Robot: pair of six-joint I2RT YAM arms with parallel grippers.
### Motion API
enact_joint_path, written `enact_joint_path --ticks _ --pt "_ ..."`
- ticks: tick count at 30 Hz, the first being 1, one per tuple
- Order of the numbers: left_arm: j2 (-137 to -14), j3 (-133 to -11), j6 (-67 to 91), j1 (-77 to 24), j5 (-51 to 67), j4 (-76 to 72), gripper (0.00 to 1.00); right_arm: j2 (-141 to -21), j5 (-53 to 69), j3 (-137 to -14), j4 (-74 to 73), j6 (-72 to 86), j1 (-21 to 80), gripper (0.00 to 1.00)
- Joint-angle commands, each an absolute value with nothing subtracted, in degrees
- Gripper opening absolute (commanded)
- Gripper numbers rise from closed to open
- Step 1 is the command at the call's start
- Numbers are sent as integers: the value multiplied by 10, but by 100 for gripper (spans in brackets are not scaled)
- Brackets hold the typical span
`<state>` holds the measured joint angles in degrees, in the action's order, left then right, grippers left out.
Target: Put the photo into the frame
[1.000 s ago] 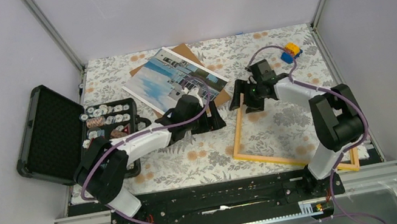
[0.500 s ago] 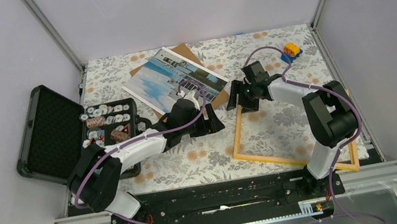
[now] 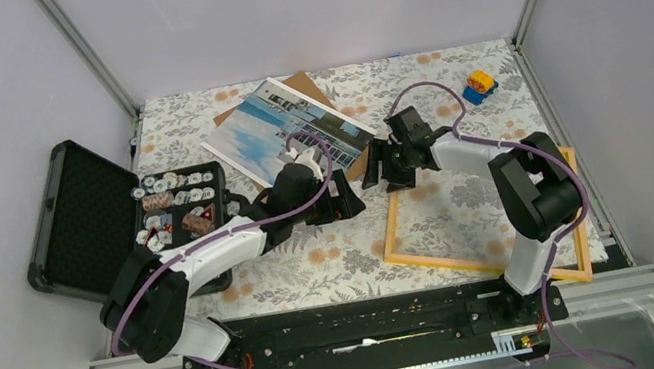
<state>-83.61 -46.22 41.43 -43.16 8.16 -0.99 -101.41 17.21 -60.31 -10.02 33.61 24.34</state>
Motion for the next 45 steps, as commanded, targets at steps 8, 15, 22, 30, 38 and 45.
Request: enact_joint_path --ticks 8,15,22,30,38,45 --pt "-896 -508 403 -450 130 -29 94 -912 33 -668 -220 275 220 91" --pt "-1027 -660 385 -498 121 76 93 -839 -52 -637 -259 267 11 100" --pt "-1027 -668 380 -501 136 101 99 -804 -221 -585 -241 273 -167 100" --pt "-1027 -662 398 -494 192 113 99 -801 -201 -543 -229 271 -270 100" --pt "-1057 -674 418 -456 231 103 99 -847 -165 -545 -221 229 -310 100" --pt "-1081 -689 435 -453 257 80 99 -914 -111 -544 -195 206 -339 100"
